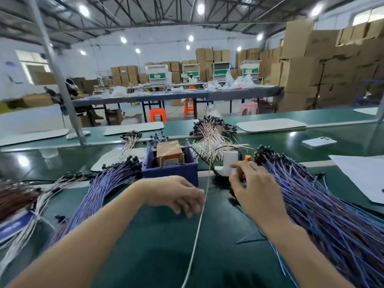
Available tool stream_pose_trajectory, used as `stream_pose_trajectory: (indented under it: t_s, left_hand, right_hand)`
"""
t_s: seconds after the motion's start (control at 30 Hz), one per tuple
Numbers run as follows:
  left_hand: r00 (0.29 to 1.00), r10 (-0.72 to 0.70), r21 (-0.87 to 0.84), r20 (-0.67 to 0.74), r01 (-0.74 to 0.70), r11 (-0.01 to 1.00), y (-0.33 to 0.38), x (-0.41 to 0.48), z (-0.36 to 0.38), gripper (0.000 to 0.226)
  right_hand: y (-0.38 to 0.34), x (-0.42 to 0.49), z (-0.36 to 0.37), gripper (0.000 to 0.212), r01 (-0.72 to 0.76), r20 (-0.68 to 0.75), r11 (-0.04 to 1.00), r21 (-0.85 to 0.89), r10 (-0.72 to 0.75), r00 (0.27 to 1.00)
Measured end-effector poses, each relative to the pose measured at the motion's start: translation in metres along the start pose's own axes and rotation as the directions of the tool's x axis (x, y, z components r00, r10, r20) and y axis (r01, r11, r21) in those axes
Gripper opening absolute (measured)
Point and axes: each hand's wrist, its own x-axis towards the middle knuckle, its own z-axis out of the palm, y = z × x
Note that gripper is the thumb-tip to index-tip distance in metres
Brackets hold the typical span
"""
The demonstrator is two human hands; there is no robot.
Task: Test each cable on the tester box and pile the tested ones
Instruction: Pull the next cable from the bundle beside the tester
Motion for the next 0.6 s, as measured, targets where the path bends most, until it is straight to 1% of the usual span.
stream_pose_trajectory:
  t_s: [0.07, 0.1, 0.13, 0.2, 0.23, 0.3, 0.37, 0.47, 0.5, 0.53, 0.6]
  left_hand:
    - [0.990, -0.076, -0.007, -0.117, 0.076, 0.997, -0.029, -0.033, -0.028, 0.033]
    - [0.973, -0.100, -0.003, -0.210, 0.102, 0.995, -0.044, -0.048, -0.041, 0.034]
    - [0.939, -0.114, 0.032, -0.325, 0.131, 0.991, -0.057, -0.061, -0.052, 0.031]
    - [0.820, -0.108, 0.142, -0.562, 0.225, 0.964, -0.084, -0.081, -0.069, 0.022]
    - [0.753, -0.092, 0.181, -0.652, 0.273, 0.945, -0.096, -0.089, -0.075, 0.018]
    - [0.639, -0.037, 0.230, -0.768, 0.330, 0.916, -0.117, -0.101, -0.084, 0.016]
    - [0.557, 0.013, 0.252, -0.830, 0.355, 0.900, -0.134, -0.104, -0.091, 0.014]
    - [0.496, 0.066, 0.300, -0.866, 0.411, 0.861, -0.151, -0.096, -0.102, 0.021]
    - [0.486, 0.098, 0.346, -0.869, 0.452, 0.822, -0.154, -0.091, -0.106, 0.023]
    - [0.485, 0.140, 0.407, -0.863, 0.505, 0.762, -0.158, -0.084, -0.111, 0.025]
    - [0.501, 0.202, 0.507, -0.842, 0.606, 0.612, -0.164, -0.067, -0.119, 0.030]
  right_hand:
    - [-0.022, 0.002, 0.030, 0.019, 0.007, 0.084, 0.995, 0.104, -0.015, 0.996]
    - [-0.032, 0.002, 0.046, 0.019, -0.004, 0.137, 0.990, 0.141, -0.016, 0.991]
    - [-0.040, 0.001, 0.062, 0.020, -0.018, 0.194, 0.985, 0.172, -0.016, 0.981]
    - [-0.055, -0.003, 0.093, 0.020, -0.040, 0.315, 0.978, 0.206, -0.027, 0.949]
    - [-0.060, -0.005, 0.107, 0.021, -0.043, 0.368, 0.978, 0.206, -0.037, 0.929]
    - [-0.068, -0.008, 0.130, 0.022, -0.045, 0.462, 0.982, 0.184, -0.046, 0.886]
    - [-0.072, -0.008, 0.149, 0.023, -0.064, 0.539, 0.986, 0.157, -0.031, 0.842]
    - [-0.071, -0.008, 0.168, 0.025, -0.089, 0.601, 0.987, 0.131, -0.008, 0.799]
    - [-0.069, -0.007, 0.172, 0.025, -0.085, 0.602, 0.989, 0.118, -0.003, 0.798]
    - [-0.068, -0.007, 0.176, 0.025, -0.074, 0.598, 0.992, 0.099, 0.000, 0.801]
    - [-0.065, -0.008, 0.182, 0.024, -0.058, 0.587, 0.996, 0.070, 0.006, 0.810]
